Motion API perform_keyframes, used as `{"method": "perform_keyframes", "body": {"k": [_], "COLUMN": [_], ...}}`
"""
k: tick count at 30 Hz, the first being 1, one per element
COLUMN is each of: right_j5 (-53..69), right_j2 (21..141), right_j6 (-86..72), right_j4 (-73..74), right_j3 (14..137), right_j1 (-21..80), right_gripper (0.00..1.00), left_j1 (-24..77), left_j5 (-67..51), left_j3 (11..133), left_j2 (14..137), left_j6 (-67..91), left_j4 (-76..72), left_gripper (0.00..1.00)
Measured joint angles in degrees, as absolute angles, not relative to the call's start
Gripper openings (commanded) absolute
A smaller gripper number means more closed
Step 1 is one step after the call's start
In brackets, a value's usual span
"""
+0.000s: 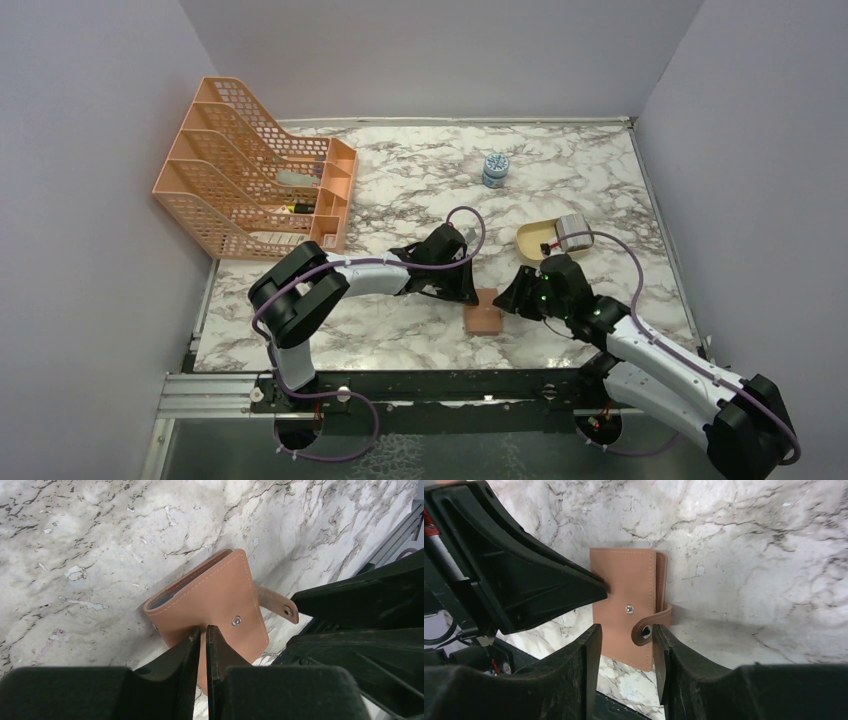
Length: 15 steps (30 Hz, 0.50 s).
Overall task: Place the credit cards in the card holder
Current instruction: Close the card holder at the center of the board.
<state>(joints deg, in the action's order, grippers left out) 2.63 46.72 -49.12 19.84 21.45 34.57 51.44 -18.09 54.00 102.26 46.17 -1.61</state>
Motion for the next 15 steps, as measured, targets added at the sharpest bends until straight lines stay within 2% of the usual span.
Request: {"method": "perform_keyframes", "body": {"k": [9, 15], "right_j5": [7.86, 10.33], "right_j2": [50.52, 52.99], "right_j6": [-50.48, -49.87], "right_j4": [13.65, 10.72], "right_j3": [19.64, 19.59], "right_j1": [34.57, 34.57], "right_gripper": [0.40, 0.33], "left_j1": [51.46, 51.51], "left_j5": [-18.02, -17.96], "left_j3": [54.00, 54.00], "left_j2": [102.26, 102.24], "left_j6": [47.09, 47.72], "left_j4": [-1.67, -1.67], "left_gripper": [0.14, 0.14]}}
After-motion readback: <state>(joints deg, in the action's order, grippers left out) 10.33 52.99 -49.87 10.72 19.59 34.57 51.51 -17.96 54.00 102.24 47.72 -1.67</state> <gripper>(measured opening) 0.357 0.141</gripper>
